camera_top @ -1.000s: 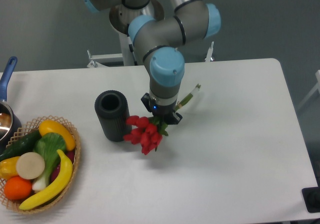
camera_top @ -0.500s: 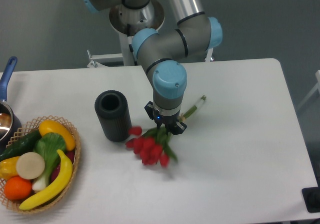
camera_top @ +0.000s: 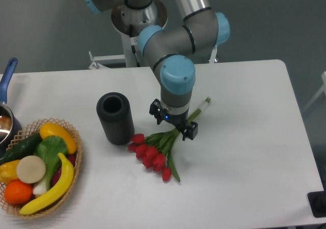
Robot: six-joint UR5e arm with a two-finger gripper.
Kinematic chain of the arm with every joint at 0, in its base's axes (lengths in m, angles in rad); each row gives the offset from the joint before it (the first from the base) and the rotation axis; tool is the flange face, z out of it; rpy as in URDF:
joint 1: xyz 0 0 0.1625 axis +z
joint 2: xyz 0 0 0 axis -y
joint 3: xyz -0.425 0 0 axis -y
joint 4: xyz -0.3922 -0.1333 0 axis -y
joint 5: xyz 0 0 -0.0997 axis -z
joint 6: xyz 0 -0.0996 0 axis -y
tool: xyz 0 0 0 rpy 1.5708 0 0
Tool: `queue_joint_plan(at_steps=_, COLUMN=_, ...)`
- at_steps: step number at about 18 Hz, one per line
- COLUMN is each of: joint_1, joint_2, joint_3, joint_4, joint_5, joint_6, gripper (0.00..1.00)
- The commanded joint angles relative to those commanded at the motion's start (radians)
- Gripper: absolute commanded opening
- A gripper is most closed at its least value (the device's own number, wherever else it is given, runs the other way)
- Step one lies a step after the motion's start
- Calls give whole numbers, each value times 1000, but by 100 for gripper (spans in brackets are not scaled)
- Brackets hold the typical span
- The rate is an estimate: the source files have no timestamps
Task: Place the flowers on the table
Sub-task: 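Open the gripper to release the tulips onto the table, then raise the open gripper up away from the tulips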
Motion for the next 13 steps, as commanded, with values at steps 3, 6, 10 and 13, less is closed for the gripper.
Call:
queue_joint_plan(at_steps=3, joint_1=3, joint_2=31, joint_3=0, joint_4=0, joint_5=2, joint_6=77, gripper=100)
queue_joint_plan(at_steps=6, joint_1=31, joint_2=57, joint_3=-2, joint_4=0, joint_5=-2, joint_6=127, gripper=100)
queue_joint_plan(at_steps=10, joint_1=37, joint_2=83, joint_3=-3, joint_4=-9, joint_5=3, joint_6=143, gripper=100)
queue_joint_plan(at_steps=13, joint_1=57, joint_2=117, joint_3=-8, joint_4=-23, joint_5=6, joint_6=143, gripper=100)
